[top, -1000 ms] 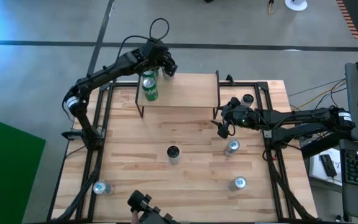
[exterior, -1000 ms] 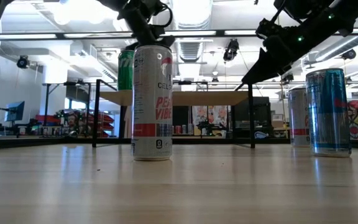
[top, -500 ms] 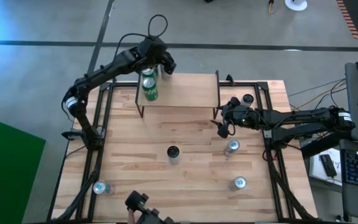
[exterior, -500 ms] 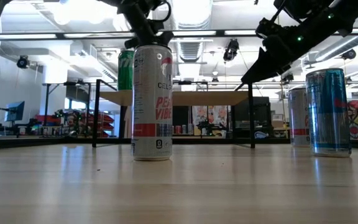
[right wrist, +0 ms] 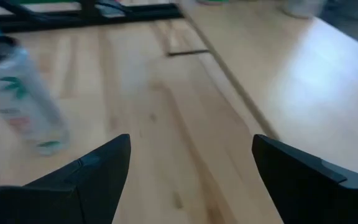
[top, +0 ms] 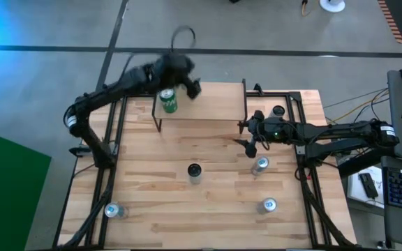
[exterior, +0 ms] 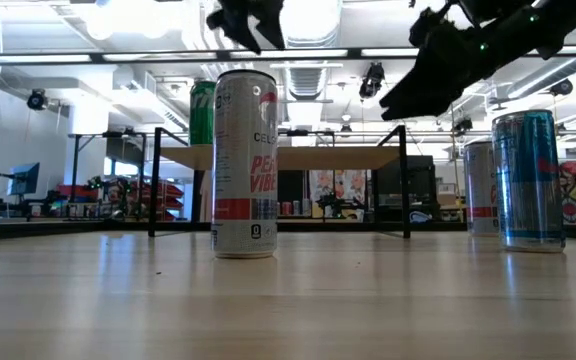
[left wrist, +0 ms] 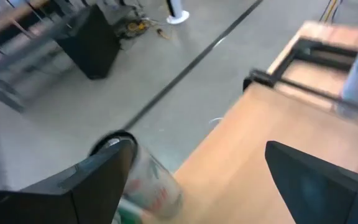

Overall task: Place canned beverage on shelf
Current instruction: Put the bottom white soda can on the shelf aligned with other white soda cans

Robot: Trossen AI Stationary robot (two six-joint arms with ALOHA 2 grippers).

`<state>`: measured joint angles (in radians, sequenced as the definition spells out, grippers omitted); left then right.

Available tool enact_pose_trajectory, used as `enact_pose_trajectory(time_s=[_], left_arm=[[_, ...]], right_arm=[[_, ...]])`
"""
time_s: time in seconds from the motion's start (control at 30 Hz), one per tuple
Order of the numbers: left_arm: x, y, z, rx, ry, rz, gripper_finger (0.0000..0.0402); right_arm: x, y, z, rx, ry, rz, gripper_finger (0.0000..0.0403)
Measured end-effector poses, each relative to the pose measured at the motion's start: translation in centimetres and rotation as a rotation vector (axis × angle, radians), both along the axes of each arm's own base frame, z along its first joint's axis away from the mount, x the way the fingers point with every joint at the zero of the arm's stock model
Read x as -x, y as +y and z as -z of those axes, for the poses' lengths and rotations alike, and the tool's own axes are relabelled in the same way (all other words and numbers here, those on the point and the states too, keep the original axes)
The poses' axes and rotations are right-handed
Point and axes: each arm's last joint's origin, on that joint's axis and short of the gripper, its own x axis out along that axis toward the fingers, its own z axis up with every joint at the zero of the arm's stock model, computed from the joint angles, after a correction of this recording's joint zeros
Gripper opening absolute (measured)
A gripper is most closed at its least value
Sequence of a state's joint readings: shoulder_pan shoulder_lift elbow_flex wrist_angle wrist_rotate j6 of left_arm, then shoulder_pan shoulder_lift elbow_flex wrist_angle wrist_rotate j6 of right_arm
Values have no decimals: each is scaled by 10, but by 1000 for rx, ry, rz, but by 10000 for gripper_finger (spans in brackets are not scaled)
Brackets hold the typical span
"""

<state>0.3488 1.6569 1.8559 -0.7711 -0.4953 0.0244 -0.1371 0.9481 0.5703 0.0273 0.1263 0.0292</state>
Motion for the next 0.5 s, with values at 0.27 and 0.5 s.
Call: enact_pose_trajectory(time_s=[0.27,0.5], left_arm=[[19,-115,44,-37,-53,42,355],[51,-177,112,68,-268,72,355]], right_arm=[[5,1,-5,-4,-22,-20,325],[6,1,-7,-12,-32,-16,325]])
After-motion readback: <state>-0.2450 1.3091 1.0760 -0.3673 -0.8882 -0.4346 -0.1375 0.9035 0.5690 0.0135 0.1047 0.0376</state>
